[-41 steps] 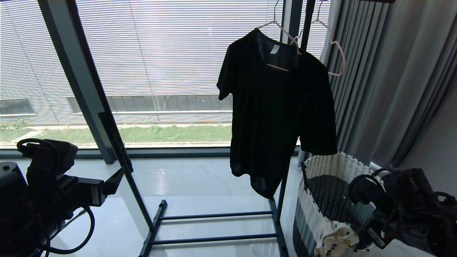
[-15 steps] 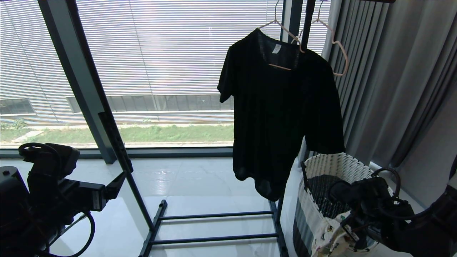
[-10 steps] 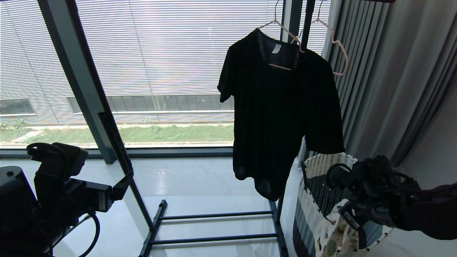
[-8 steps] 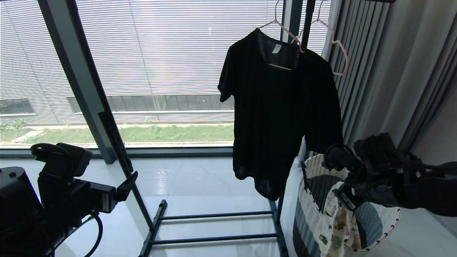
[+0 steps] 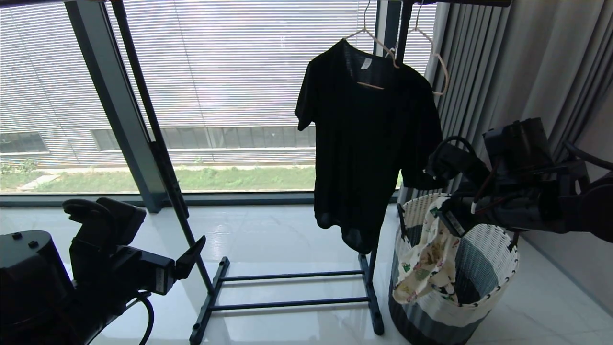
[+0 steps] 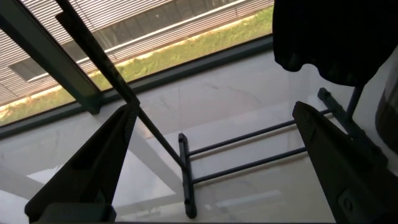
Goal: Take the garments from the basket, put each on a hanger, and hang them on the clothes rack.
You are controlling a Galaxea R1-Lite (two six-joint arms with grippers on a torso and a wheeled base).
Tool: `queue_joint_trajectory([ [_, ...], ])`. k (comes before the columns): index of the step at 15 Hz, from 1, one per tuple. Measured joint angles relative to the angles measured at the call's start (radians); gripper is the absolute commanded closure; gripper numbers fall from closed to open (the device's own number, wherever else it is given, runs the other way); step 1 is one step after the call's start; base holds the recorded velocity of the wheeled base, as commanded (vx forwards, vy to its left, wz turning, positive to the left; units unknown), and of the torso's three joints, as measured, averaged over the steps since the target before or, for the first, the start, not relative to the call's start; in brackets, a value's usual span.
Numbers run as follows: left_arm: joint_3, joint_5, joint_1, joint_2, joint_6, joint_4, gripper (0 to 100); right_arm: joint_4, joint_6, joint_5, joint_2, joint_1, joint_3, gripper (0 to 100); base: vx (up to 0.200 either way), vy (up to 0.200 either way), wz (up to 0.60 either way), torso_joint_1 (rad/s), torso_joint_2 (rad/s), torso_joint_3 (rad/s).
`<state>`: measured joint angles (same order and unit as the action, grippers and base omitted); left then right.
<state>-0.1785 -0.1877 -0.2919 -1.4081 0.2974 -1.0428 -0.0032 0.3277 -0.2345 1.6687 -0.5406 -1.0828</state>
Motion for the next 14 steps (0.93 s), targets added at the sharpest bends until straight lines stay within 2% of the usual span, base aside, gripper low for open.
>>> queue_joint_trajectory([
  [3, -0.002, 0.020, -0.014, -0.005, -0.037, 0.001, 0, 0.001, -0.005, 0.004, -0.001, -0.019, -0.024, 100, 0.000, 0.000, 0.00, 0.000, 0.00, 0.000],
  [5, -0.039, 0.057, -0.050, -0.022, -0.166, 0.001, 0, 0.000, -0.013, 0.027, -0.006, -0.037, -0.053, 100, 0.000, 0.000, 0.00, 0.000, 0.00, 0.000],
  [7, -0.114, 0.064, -0.169, -0.046, -0.296, -0.001, 0, 0.000, -0.027, 0.052, -0.012, -0.065, -0.089, 100, 0.000, 0.000, 0.00, 0.000, 0.00, 0.000],
  [8, -0.148, 0.066, -0.238, -0.063, -0.328, 0.000, 0, -0.001, -0.033, 0.059, -0.018, -0.079, -0.101, 100, 0.000, 0.000, 0.00, 0.000, 0.00, 0.000],
  [11, -0.235, 0.070, -0.456, -0.168, -0.369, 0.000, 0, -0.006, -0.046, 0.072, -0.031, -0.134, -0.125, 100, 0.000, 0.000, 0.00, 0.000, 0.00, 0.000],
  [14, -0.341, 0.074, -0.563, -0.339, -0.413, 0.001, 0, -0.008, -0.055, 0.073, -0.039, -0.181, -0.135, 100, 0.000, 0.000, 0.00, 0.000, 0.00, 0.000],
])
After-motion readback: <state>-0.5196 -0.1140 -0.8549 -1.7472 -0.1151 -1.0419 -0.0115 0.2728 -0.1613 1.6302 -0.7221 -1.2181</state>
